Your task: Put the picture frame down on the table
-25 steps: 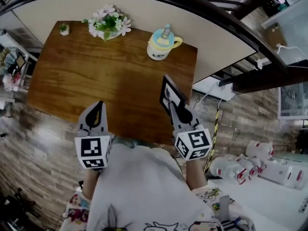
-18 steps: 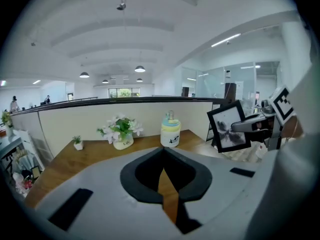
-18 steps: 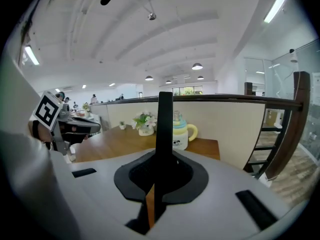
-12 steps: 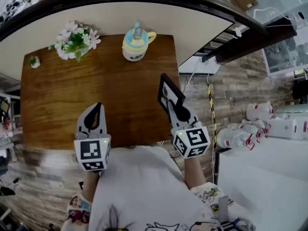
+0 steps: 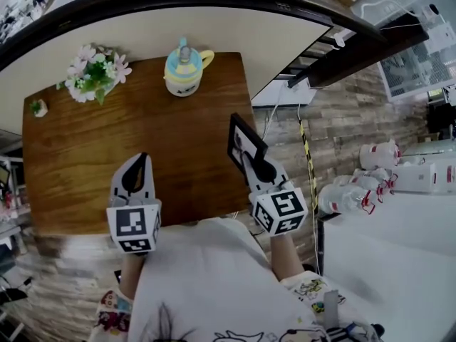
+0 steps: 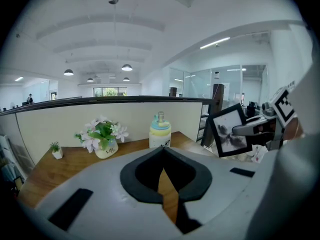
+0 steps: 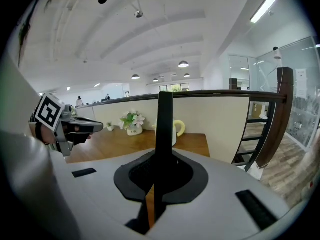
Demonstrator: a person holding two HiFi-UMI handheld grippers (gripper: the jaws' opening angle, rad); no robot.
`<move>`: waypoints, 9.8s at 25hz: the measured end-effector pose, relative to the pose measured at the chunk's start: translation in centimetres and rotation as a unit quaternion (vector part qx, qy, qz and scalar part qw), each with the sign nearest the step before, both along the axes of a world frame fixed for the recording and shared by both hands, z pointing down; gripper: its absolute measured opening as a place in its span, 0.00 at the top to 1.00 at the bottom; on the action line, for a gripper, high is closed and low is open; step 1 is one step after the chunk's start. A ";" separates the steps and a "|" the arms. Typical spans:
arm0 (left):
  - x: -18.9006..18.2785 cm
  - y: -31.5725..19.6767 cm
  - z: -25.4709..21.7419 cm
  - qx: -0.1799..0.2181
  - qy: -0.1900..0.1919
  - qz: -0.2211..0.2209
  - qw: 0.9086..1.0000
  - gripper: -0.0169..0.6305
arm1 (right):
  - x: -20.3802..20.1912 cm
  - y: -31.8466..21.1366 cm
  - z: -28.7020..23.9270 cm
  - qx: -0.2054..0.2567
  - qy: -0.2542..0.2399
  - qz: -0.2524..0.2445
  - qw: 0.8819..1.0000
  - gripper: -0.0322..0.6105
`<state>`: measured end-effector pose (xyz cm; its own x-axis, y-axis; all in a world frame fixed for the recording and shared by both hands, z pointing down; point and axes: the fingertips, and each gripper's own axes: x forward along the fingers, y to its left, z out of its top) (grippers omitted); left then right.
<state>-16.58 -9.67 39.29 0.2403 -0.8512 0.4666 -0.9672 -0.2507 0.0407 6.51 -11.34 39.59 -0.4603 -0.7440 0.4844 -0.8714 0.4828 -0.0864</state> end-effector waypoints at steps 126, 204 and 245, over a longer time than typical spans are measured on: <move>5.1 3.0 10.0 -0.087 0.036 0.029 0.995 0.97 | -4.0 1.6 20.7 -0.313 -0.002 -0.081 0.946 0.56; 3.7 1.1 -5.0 0.059 0.065 0.007 0.996 0.97 | -0.4 -0.4 -6.7 0.076 -0.086 -0.095 0.989 0.95; 2.7 1.5 -3.5 0.047 0.075 0.009 0.996 0.97 | -0.7 -0.3 -5.5 0.062 -0.072 -0.088 0.992 0.95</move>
